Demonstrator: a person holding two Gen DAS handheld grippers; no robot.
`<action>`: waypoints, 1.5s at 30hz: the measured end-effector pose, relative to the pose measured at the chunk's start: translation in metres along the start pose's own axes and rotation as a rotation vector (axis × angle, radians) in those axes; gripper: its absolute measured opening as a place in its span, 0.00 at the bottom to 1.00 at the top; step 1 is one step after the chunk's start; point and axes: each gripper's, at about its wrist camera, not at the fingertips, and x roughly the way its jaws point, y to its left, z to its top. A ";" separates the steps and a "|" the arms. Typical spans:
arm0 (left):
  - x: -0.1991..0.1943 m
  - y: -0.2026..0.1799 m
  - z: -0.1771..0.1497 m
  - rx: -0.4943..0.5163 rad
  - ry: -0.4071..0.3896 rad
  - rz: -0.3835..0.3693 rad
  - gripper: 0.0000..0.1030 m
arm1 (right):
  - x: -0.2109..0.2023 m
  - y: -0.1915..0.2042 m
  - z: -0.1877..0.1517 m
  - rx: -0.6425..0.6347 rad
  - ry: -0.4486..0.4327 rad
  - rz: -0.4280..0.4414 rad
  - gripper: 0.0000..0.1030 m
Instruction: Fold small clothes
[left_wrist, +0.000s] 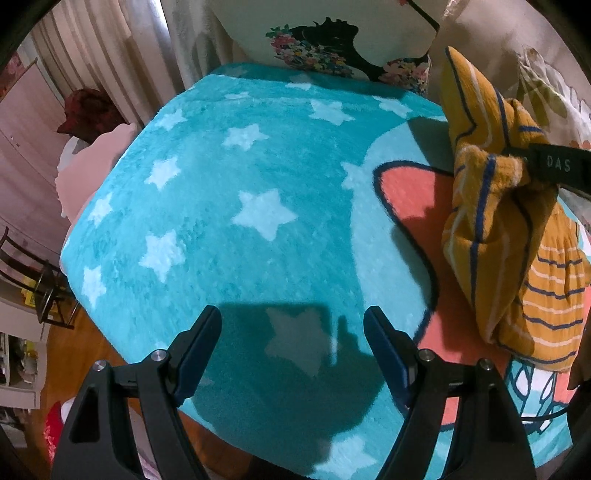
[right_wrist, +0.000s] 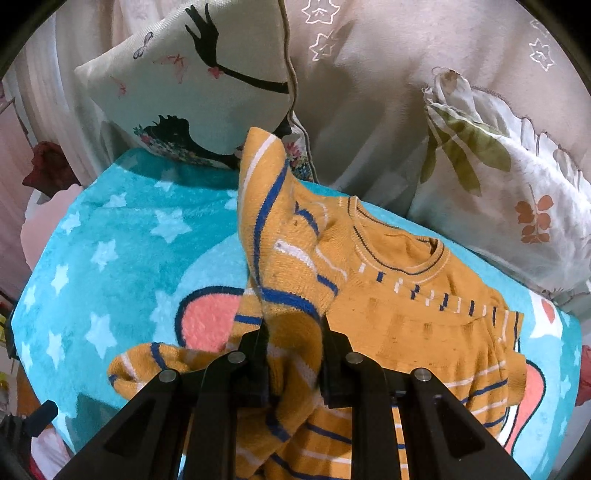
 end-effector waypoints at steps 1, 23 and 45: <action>0.000 -0.001 0.000 0.000 0.002 0.002 0.76 | 0.000 0.000 0.000 -0.002 -0.002 0.000 0.20; 0.010 0.002 0.000 0.007 0.033 0.013 0.76 | 0.011 0.023 -0.001 -0.095 0.009 -0.196 0.20; 0.011 -0.047 0.009 0.110 0.033 -0.037 0.76 | -0.006 -0.077 -0.012 0.213 0.007 0.002 0.20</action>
